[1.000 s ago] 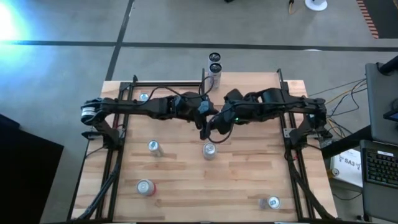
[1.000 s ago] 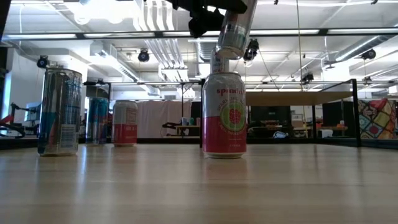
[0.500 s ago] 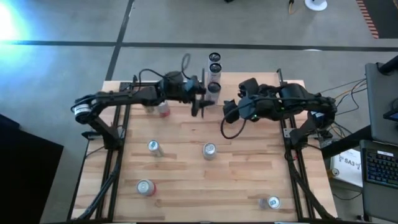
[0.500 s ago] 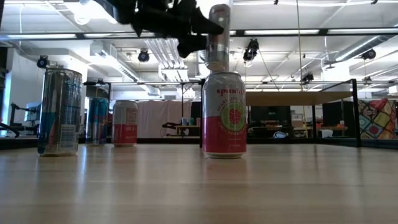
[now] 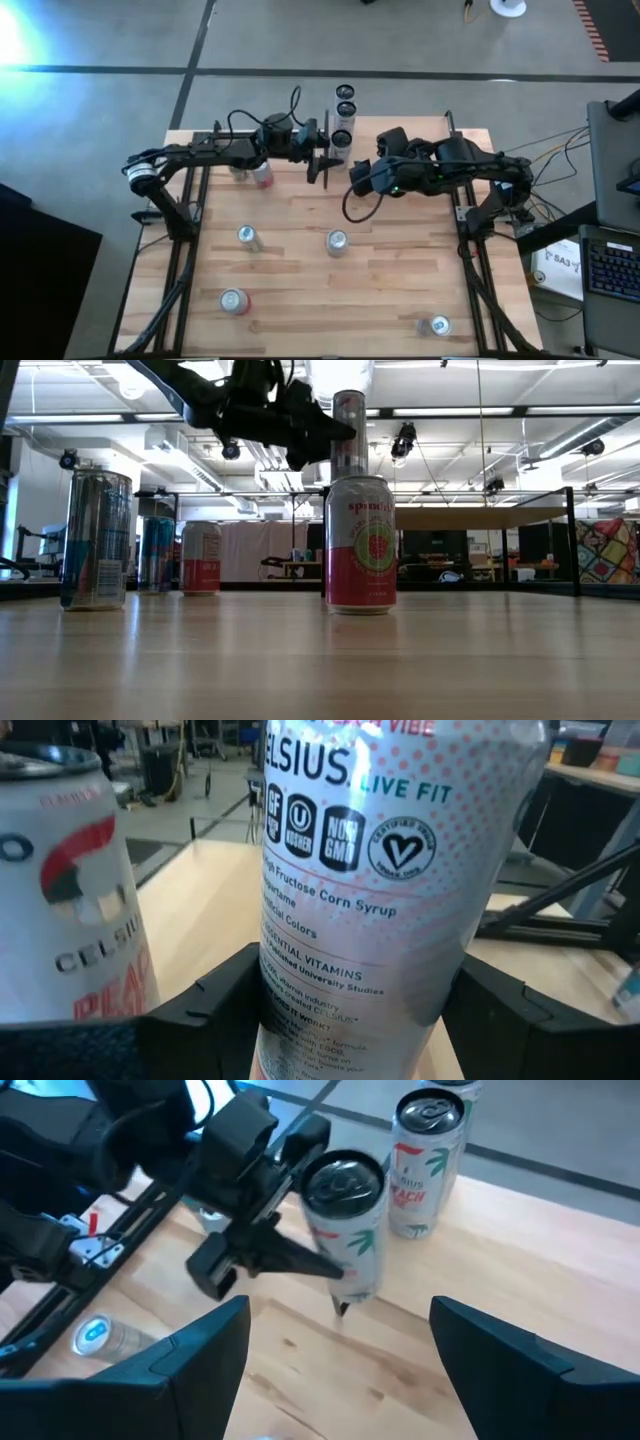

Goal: Place canned beverage on shelf
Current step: Put the white and pink soda can aligned with the other white soda can on the shelf

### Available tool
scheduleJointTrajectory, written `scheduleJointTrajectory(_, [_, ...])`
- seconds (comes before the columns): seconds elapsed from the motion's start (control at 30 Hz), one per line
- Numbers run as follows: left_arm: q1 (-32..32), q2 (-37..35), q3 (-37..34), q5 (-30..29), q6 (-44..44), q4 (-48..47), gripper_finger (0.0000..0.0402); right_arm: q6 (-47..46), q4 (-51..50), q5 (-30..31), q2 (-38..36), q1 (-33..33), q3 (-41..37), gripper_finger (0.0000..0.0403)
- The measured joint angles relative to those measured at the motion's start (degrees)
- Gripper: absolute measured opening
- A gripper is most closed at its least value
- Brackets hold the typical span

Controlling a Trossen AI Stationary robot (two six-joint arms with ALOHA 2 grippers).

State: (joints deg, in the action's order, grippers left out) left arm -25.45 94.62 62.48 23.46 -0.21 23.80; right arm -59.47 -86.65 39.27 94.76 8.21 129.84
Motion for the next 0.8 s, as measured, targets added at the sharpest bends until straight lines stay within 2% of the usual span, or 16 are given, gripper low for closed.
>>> scheduleJointTrajectory(0.43, [-0.6, 5.2, 4.6, 1.8, 0.3, 2.1, 0.0223, -5.6, 0.2, 1.3, 0.0, 0.0, 0.0, 0.0291])
scheduleJointTrajectory(0.8, [-4.4, 5.2, 3.5, 4.8, 1.9, 0.4, 0.0223, -8.8, 0.4, 1.5, 0.0, 0.0, -0.1, 0.0287])
